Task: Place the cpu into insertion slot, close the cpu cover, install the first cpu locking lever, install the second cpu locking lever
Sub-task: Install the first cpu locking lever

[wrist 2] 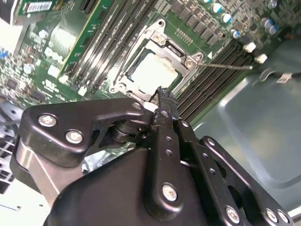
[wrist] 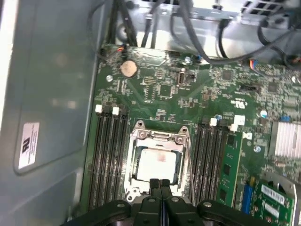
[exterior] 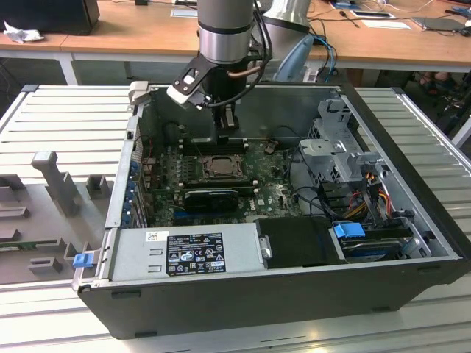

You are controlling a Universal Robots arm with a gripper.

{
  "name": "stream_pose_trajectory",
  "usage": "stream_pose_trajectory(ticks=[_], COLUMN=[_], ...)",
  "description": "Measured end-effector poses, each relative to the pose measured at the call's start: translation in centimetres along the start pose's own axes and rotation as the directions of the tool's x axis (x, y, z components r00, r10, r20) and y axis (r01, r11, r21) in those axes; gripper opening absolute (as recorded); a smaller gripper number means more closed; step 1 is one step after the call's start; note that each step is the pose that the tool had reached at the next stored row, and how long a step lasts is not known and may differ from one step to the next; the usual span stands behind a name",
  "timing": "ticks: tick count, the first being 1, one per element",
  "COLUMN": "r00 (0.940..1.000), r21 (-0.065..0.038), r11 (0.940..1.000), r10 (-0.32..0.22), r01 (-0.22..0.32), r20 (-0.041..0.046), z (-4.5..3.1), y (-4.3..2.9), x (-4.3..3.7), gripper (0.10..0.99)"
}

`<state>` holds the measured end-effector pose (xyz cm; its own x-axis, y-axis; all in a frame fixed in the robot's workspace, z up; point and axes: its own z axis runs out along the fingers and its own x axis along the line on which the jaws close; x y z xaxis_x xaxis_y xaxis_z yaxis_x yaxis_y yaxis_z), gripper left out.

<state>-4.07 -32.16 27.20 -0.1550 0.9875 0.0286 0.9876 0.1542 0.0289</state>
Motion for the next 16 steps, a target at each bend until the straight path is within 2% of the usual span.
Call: stream_pose_trajectory(ticks=[1,3,7,9,15,16], r00=[0.9999,0.9968,0.9897,0.9790,0.9559,0.9437], r21=[0.000,0.002,0.004,0.005,0.007,0.008], r11=[0.9999,0.9968,0.9897,0.9790,0.9559,0.9437], r10=[-0.016,-0.080,-0.143,-0.204,-0.293,-0.331], r01=[0.016,0.080,0.143,0.204,0.293,0.331], r20=[-0.0005,-0.0024,-0.0044,-0.0065,-0.0097,-0.0111], z=[0.00,0.00,0.00,0.00,0.00,0.00], y=[0.00,0.00,0.00,0.00,0.00,0.00], x=[0.00,0.00,0.00,0.00,0.00,0.00], gripper=[0.106,0.106,0.106,0.106,0.106,0.106])
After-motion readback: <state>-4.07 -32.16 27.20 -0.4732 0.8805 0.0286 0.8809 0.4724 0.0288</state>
